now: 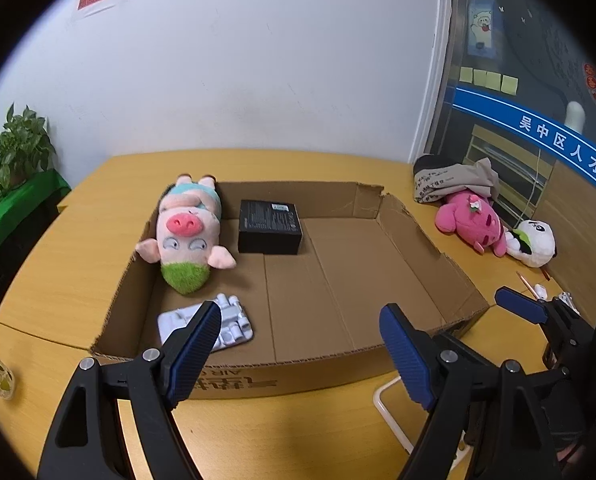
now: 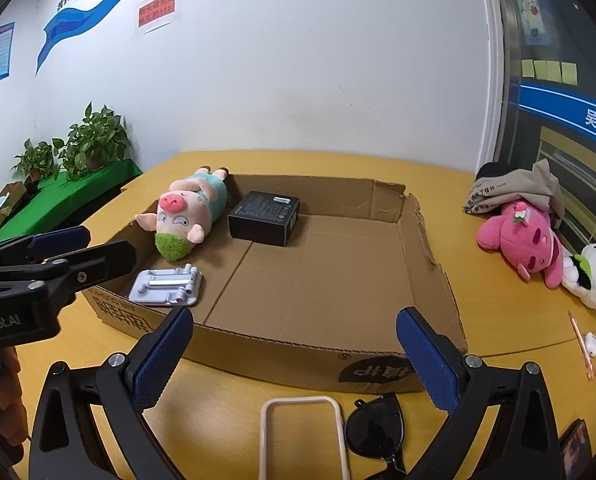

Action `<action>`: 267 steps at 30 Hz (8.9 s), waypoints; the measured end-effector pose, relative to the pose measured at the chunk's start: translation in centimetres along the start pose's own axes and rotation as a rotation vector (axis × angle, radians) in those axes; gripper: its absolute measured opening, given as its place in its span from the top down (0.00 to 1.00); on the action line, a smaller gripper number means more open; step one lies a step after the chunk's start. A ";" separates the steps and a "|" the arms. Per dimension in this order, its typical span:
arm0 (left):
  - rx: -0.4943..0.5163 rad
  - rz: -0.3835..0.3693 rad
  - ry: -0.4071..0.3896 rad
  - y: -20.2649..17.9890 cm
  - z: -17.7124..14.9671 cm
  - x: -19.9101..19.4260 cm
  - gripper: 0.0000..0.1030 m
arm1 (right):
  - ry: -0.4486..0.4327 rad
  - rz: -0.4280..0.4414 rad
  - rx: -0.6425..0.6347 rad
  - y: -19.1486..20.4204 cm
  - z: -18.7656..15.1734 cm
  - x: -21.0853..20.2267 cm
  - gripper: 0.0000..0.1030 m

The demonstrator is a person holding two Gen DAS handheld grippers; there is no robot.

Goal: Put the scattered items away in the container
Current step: 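Move both tools toward the clear phone case on the table, then close both tools on the rim of the clear phone case, then lift the clear phone case with both tools and carry it over the cardboard box, then open both tools to drop the phone case into the cardboard box, then move both tools toward the black sunglasses on the table, then close both tools on the black sunglasses, then lift the black sunglasses with both tools and carry them over the cardboard box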

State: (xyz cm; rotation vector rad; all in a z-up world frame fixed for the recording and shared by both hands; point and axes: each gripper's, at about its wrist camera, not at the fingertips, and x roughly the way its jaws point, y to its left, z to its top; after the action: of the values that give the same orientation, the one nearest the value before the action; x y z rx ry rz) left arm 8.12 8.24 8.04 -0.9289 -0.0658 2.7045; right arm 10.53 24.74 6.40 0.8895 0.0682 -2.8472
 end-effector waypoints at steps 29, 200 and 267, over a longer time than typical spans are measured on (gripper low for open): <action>-0.040 -0.281 0.456 -6.6 -9.0 12.2 0.41 | 0.317 0.114 -0.042 -1.8 -14.7 1.4 0.21; -0.038 -0.525 0.459 -13.0 -10.6 12.0 0.52 | 0.293 0.118 0.214 -4.4 -15.2 -2.9 0.62; -0.113 -0.261 0.161 1.5 11.4 6.3 0.92 | 0.049 0.459 -0.006 5.4 9.7 5.4 0.93</action>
State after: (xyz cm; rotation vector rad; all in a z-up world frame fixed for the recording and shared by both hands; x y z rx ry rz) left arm -3.92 9.13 13.12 -1.0852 -0.2891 2.4001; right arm 1.60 17.76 11.29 0.8455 -0.1079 -2.3986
